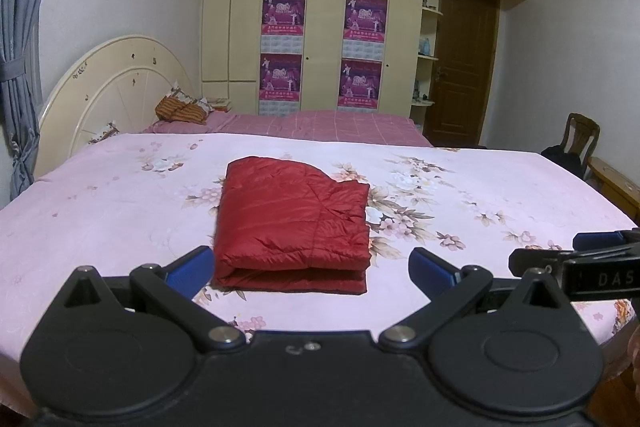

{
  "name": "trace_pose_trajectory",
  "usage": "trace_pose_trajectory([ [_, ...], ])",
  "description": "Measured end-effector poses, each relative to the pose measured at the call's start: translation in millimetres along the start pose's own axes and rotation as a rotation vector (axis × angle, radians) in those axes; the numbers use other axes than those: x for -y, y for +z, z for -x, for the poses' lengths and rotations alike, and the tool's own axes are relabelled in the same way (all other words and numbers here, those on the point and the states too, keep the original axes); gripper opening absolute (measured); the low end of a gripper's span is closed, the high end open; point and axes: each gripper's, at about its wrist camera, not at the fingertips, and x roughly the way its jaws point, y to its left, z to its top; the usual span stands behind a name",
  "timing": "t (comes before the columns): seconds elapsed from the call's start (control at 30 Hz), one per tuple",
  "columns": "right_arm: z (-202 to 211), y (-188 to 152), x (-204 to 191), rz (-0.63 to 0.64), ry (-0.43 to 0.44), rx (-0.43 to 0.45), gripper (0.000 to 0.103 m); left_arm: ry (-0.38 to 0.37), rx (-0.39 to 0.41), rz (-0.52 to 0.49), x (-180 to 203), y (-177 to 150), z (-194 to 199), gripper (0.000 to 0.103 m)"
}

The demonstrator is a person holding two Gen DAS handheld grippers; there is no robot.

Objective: Fold large clothes

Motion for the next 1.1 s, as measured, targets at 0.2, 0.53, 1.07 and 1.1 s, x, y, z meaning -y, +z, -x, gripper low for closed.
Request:
trace_pose_trajectory([
  [0.2, -0.1, -0.1, -0.8, -0.001, 0.0, -0.001, 0.103, 0.002, 0.002, 0.001, -0.9, 1.7, -1.2, 0.103],
  [0.53, -1.2, 1.8, -1.2, 0.001, 0.002, 0.002, 0.103, 0.004, 0.003, -0.001, -1.8, 1.4, -1.4, 0.103],
  [1.07, -1.8, 2.7, -1.0, 0.004, 0.006, 0.0, 0.103, -0.005, 0.007, -0.005, -8.2, 2.8, -2.3, 0.103],
  [1.1, -2.4, 2.9, -1.4, 0.005, 0.006, -0.001, 0.103, -0.006, 0.005, -0.005, -9.6, 3.0, -3.0, 0.103],
])
